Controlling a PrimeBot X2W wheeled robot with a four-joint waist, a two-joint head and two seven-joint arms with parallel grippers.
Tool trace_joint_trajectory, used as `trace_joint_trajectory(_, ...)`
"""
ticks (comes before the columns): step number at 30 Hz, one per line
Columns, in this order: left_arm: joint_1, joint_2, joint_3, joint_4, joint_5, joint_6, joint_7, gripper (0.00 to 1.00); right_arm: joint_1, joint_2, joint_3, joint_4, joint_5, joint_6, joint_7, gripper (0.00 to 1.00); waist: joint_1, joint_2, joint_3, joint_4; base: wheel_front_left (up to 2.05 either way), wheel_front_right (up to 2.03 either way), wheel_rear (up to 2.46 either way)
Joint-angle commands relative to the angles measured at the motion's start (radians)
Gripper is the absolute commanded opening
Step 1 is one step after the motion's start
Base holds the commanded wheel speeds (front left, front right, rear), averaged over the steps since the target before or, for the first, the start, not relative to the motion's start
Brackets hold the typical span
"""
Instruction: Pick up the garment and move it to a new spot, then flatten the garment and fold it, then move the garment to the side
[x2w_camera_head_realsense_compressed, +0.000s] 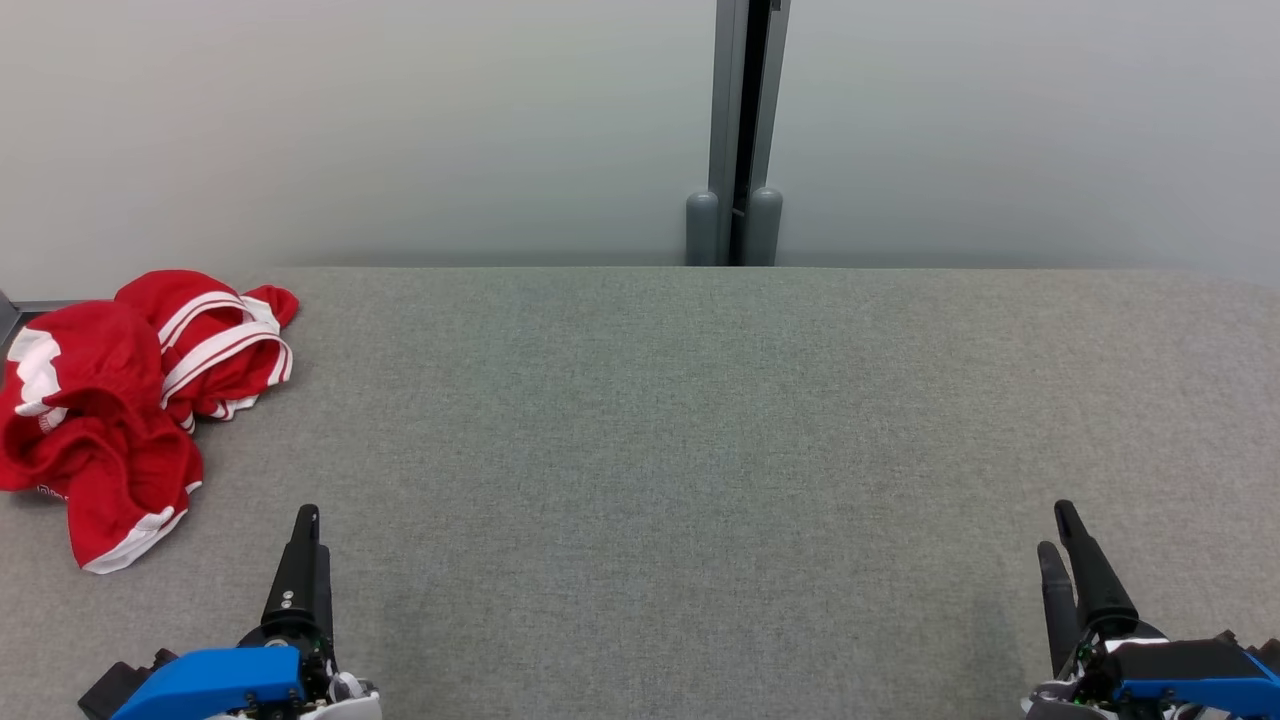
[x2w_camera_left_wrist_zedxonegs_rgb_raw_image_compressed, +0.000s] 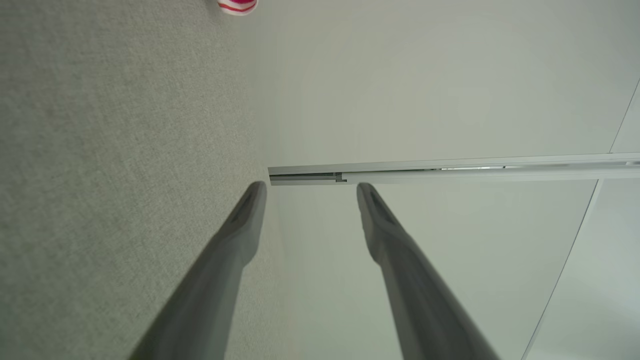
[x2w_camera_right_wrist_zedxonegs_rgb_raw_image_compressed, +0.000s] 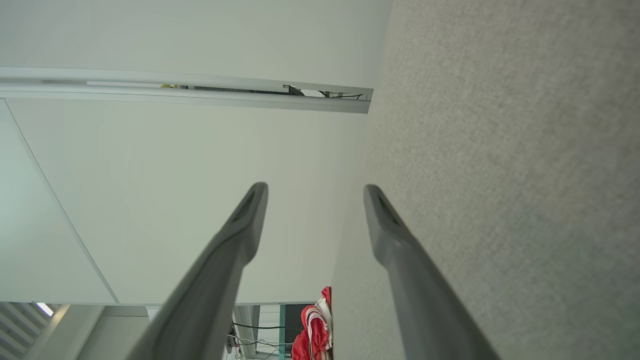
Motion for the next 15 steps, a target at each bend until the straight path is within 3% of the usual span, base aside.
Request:
trace_joint_trajectory(1, -0.017, 0.008, -0.010, -0.024, 0.021, -0.001, -0.009, 1.00, -0.011, -0.005, -0.002, -0.022, -0.026, 0.001, -0.010, 1.00, 0.0000, 0.0000, 0.000, 0.000, 0.00, 0.00, 0.00)
trace_joint_trajectory(15, -0.025, 0.009, -0.045, -0.089, 0.307, 0.030, -0.067, 1.00, 0.004, -0.007, -0.001, -0.108, -0.355, 0.001, -0.067, 1.00, 0.0000, 0.0000, -0.002, 0.001, 0.00, 0.00, 0.00)
